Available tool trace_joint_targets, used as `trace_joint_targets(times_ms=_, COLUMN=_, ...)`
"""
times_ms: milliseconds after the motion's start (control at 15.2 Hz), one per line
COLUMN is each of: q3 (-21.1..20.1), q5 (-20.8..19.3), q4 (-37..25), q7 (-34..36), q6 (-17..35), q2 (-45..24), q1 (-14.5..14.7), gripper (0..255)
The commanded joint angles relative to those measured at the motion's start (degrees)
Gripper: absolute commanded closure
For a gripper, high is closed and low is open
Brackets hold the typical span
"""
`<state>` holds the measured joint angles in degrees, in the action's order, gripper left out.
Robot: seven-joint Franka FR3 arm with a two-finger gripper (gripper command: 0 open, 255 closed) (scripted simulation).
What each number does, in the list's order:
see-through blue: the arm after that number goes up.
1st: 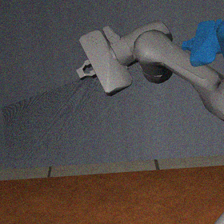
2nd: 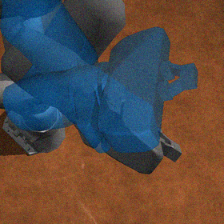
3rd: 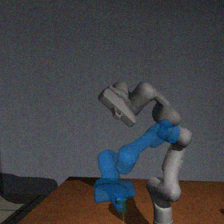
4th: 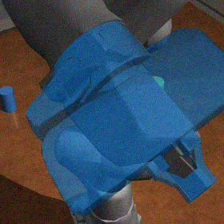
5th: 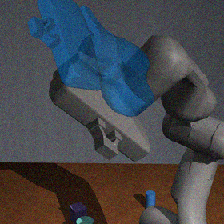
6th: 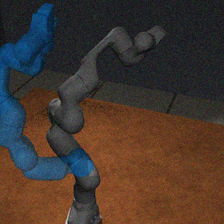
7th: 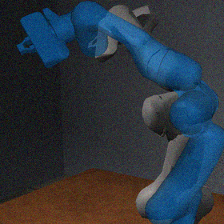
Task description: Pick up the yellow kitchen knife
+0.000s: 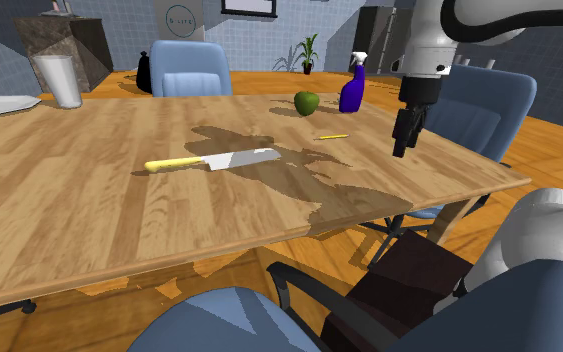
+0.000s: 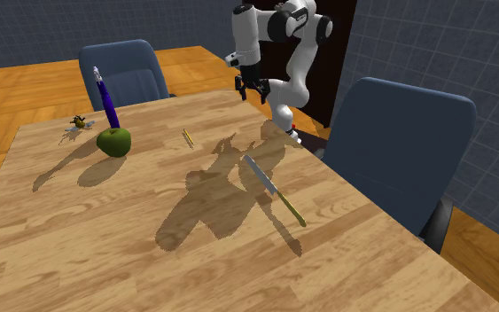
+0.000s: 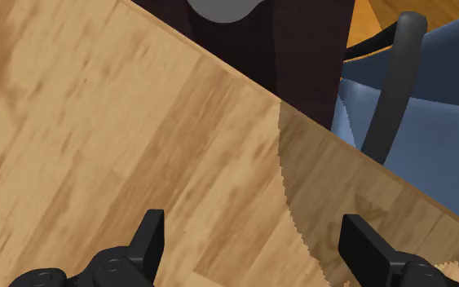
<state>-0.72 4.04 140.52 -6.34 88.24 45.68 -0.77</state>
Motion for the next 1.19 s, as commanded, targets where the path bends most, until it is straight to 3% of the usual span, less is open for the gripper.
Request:
trace_joint_targets(times_ms=0, q3=0.0, q5=0.0, q4=0.0, q7=0.0, q6=0.0, q2=0.0, q1=0.0, gripper=0)
trace_joint_targets(times_ms=528, q3=-1.6, q5=-0.4, q4=-10.7, q7=-8.2, q6=8.2, q2=-17.7, q1=4.5, gripper=0)
trace_joint_targets(times_ms=1122, q3=-4.8, q5=-1.6, q4=-26.2, q7=-16.1, q6=12.1, q2=-35.7, q1=8.7, gripper=0)
